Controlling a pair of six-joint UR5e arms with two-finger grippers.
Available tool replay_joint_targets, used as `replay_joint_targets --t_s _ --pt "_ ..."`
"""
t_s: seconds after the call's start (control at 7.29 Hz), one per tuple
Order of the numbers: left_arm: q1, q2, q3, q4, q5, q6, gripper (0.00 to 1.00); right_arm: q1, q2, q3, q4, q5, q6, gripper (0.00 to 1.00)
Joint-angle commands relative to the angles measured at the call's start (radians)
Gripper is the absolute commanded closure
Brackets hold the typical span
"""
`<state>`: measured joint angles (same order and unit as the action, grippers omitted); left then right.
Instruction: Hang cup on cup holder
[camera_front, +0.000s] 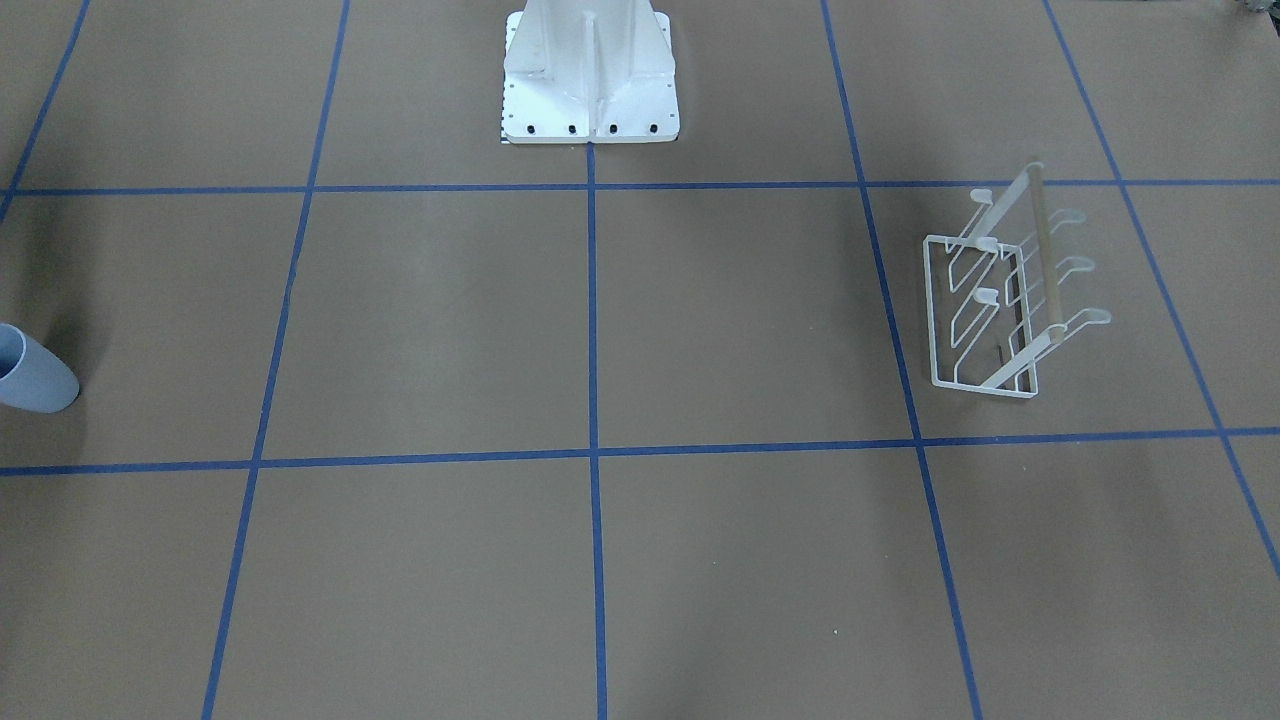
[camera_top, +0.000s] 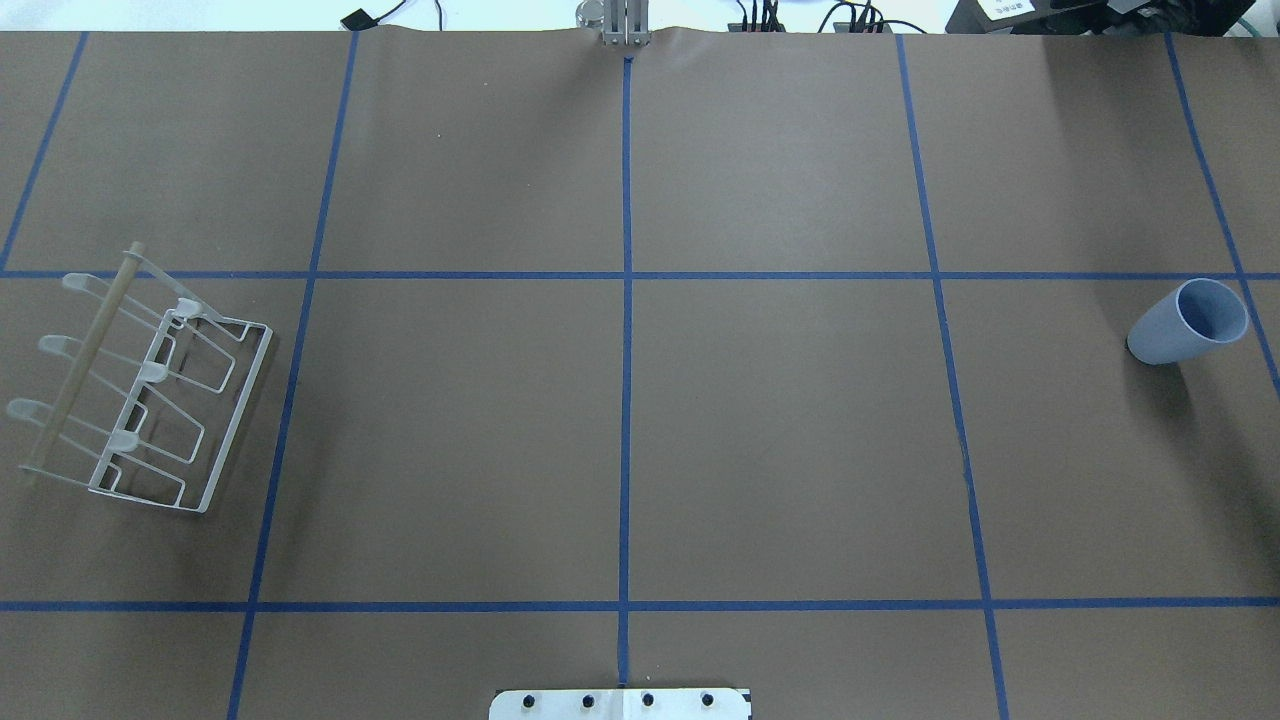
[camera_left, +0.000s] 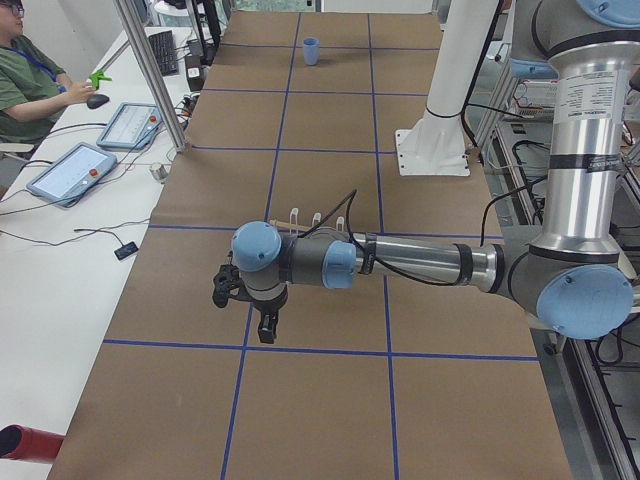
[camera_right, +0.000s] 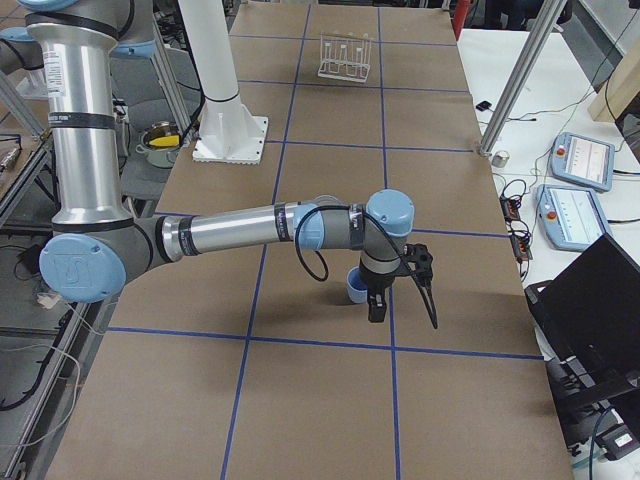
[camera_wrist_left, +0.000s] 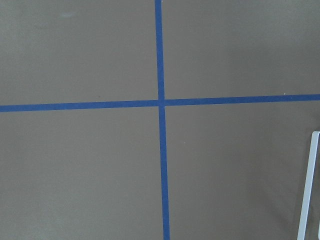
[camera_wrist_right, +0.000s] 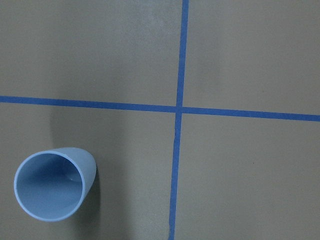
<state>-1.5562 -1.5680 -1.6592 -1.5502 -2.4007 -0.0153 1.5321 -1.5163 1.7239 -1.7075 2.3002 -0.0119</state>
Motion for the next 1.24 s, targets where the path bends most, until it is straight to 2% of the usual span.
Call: replay_joint_targets --t_s 0.0,0.27,0.69,0.82,1.1 --pt "0.001 -0.004 0.006 -0.001 0.002 -0.002 0.01 -0.027 0.031 -0.001 0.000 0.010 0.001 0.00" --pt "0.001 -0.003 -0.002 0.002 0.006 0.009 0.01 -0.077 0.019 0.000 0.037 0.043 -0.005 0.00" --pt "0.001 -0.004 -0.008 -0.001 0.006 0.008 0.01 -0.188 -0.028 -0.013 0.159 0.038 -0.014 0.00" --pt "0.001 -0.004 -0.010 -0.001 0.006 0.008 0.01 -0.216 -0.027 -0.015 0.161 0.035 -0.014 0.00" --pt "0.001 -0.004 -0.019 -0.001 0.006 0.005 0.01 -0.247 -0.010 -0.079 0.167 0.034 -0.013 0.00"
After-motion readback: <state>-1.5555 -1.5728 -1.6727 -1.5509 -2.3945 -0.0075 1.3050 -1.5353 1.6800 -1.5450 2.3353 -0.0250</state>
